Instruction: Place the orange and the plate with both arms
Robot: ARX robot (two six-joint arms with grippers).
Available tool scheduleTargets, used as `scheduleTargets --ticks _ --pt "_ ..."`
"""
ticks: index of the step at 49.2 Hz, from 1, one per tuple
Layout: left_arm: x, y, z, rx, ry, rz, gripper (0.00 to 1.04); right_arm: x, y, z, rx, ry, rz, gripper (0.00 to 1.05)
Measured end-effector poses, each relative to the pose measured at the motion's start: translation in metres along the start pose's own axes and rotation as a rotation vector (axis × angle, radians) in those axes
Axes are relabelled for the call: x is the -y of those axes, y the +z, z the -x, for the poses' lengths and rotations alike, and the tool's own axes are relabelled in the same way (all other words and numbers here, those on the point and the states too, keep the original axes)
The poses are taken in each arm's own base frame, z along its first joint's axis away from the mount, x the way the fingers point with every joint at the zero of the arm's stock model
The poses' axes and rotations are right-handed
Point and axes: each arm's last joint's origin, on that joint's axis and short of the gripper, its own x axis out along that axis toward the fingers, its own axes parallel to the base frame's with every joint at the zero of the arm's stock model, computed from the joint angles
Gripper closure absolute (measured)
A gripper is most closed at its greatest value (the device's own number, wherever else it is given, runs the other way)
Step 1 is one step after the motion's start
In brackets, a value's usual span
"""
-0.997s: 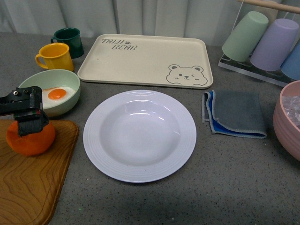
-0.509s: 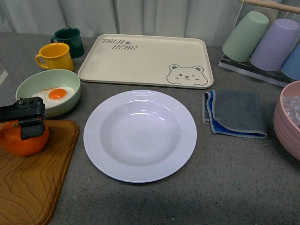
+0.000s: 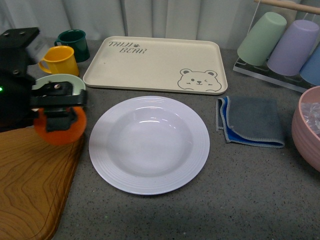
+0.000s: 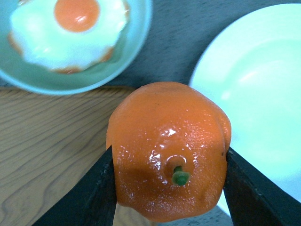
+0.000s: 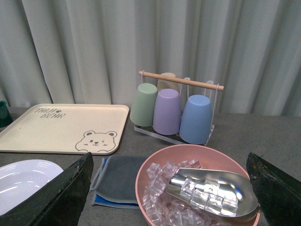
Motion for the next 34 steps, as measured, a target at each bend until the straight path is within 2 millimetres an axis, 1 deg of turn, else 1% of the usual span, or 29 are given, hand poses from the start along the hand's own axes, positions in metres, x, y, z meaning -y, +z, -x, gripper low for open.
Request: scheduleTargets --ticks 4,7,13,23,34 --pt "0.024 0.006 -0.003 0.016 -0.015 -0.05 0.52 0.0 0.0 0.0 0.0 0.0 0.0 0.09" --pt "0.038 0.005 -0.007 0.009 -0.036 -0.072 0.52 0.0 0.0 0.0 0.0 0.0 0.0 0.09" --pt "0.058 0.002 -0.015 -0.009 -0.066 -0.1 0.52 0.0 0.0 0.0 0.0 0.0 0.0 0.09" --pt "0.085 0.0 -0.03 -0.028 -0.095 -0.137 0.52 0.0 0.0 0.0 0.0 0.0 0.0 0.09" --pt "0.103 -0.004 -0.042 -0.047 -0.112 -0.154 0.52 0.0 0.0 0.0 0.0 0.0 0.0 0.09"
